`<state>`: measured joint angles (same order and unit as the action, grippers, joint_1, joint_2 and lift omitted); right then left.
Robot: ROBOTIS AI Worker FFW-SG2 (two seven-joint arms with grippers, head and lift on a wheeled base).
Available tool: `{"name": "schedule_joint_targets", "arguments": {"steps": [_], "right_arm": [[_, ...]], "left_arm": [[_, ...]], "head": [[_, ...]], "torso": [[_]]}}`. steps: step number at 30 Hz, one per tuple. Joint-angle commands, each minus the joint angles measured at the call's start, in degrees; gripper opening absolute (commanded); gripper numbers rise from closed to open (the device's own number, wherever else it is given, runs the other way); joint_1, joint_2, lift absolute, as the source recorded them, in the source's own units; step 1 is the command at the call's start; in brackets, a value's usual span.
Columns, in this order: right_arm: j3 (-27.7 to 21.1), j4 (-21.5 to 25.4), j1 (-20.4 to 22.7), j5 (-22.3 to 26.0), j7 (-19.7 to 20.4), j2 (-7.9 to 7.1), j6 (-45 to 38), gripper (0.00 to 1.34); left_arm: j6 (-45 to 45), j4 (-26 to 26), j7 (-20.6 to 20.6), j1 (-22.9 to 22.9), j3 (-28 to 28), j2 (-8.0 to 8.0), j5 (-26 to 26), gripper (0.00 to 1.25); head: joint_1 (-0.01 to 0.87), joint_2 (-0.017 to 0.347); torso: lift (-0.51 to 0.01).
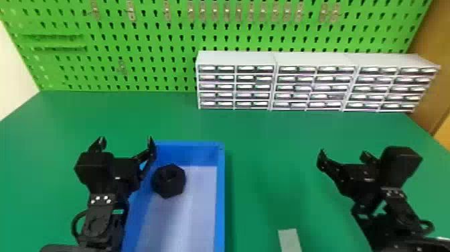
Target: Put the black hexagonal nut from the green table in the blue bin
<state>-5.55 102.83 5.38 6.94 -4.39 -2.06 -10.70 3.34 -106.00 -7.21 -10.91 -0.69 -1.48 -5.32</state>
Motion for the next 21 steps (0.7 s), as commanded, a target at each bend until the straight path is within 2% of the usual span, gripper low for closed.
{"name": "schedule_joint_targets", "arguments": {"steps": [1, 21], "right_arm": [[-0.16, 0.00, -0.02, 0.00, 0.00, 0.04, 0.15, 1.22], [0.01, 0.09, -0.10, 0.00, 0.00, 0.04, 0.42, 1.22]], "left_arm": [[0.00, 0.00, 0.00, 0.01, -0.02, -0.01, 0.04, 1.05], [0.00, 0.00, 0.00, 0.10, -0.19, -0.01, 0.04, 1.05]], "head": [[0.657, 0.057], [0.657, 0.057]], "torso": [[-0.095], [-0.095]]}}
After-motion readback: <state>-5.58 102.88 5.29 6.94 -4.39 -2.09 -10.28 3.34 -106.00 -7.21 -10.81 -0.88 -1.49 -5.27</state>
